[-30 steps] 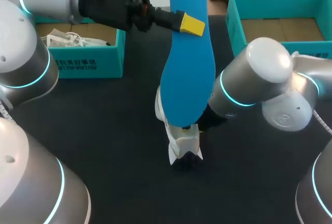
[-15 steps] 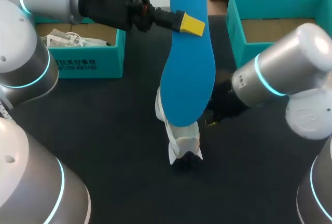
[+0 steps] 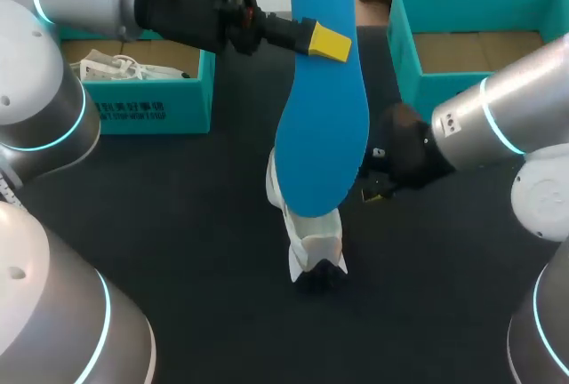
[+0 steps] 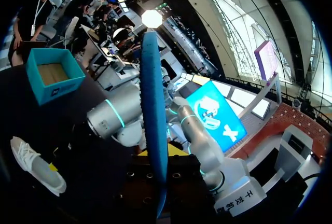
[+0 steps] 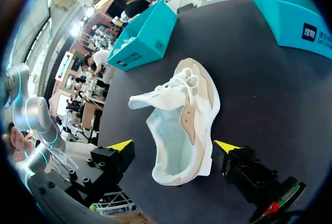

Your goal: Take the shoe out of the shoebox, open the shoe tongue, remove and reinsert the insole, then place the shoe into the shoebox

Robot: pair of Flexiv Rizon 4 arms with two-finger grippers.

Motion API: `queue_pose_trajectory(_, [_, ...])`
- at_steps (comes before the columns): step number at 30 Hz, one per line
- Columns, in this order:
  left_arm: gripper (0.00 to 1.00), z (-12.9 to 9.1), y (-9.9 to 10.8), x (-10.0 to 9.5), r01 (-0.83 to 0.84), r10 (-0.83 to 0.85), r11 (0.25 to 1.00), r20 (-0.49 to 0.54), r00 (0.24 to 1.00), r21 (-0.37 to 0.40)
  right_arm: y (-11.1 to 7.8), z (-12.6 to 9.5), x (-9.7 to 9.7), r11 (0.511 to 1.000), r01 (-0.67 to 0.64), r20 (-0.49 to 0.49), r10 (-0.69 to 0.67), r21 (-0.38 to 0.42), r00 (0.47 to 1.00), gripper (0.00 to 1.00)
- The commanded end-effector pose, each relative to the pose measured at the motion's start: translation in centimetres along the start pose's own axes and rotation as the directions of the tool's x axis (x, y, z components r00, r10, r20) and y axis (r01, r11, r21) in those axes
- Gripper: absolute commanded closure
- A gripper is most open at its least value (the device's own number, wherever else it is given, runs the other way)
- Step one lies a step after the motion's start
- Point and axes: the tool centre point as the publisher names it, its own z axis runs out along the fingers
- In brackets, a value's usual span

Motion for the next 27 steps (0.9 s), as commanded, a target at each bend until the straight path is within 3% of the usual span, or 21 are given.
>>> queue_pose_trajectory(1, [1.00,0.1,0.0,-0.1,0.001,-0.001,1.000,0.000,1.000,-0.001,0.2,-1.4,0.0,0.999,0.004,-0.153,-0.009,-0.034,0.988,0.00])
queue_pose_trajectory(11, [1.00,0.1,0.0,-0.1,0.001,-0.001,1.000,0.000,1.000,-0.001,2.7,-3.7,2.4,1.000,-0.015,-0.412,0.006,-0.017,0.911,0.00])
queue_pose_trajectory(20, [1.00,0.1,0.0,-0.1,0.001,-0.001,1.000,0.000,1.000,-0.001,3.9,-7.0,4.2,0.998,-0.056,-0.491,0.038,-0.021,0.870,0.00])
queue_pose_trajectory(23, [1.00,0.1,0.0,-0.1,0.001,-0.001,1.000,0.000,1.000,-0.001,3.8,-8.3,4.9,0.999,-0.042,-0.509,0.054,0.035,0.859,0.00])
queue_pose_trajectory(25, [1.00,0.1,0.0,-0.1,0.001,-0.001,1.000,0.000,1.000,-0.001,3.9,-9.1,5.2,0.998,-0.048,-0.561,0.056,0.029,0.826,0.00])
queue_pose_trajectory(27, [1.00,0.1,0.0,-0.1,0.001,-0.001,1.000,0.000,1.000,-0.001,3.8,-9.5,5.3,0.995,-0.055,-0.559,0.093,0.084,0.824,0.00])
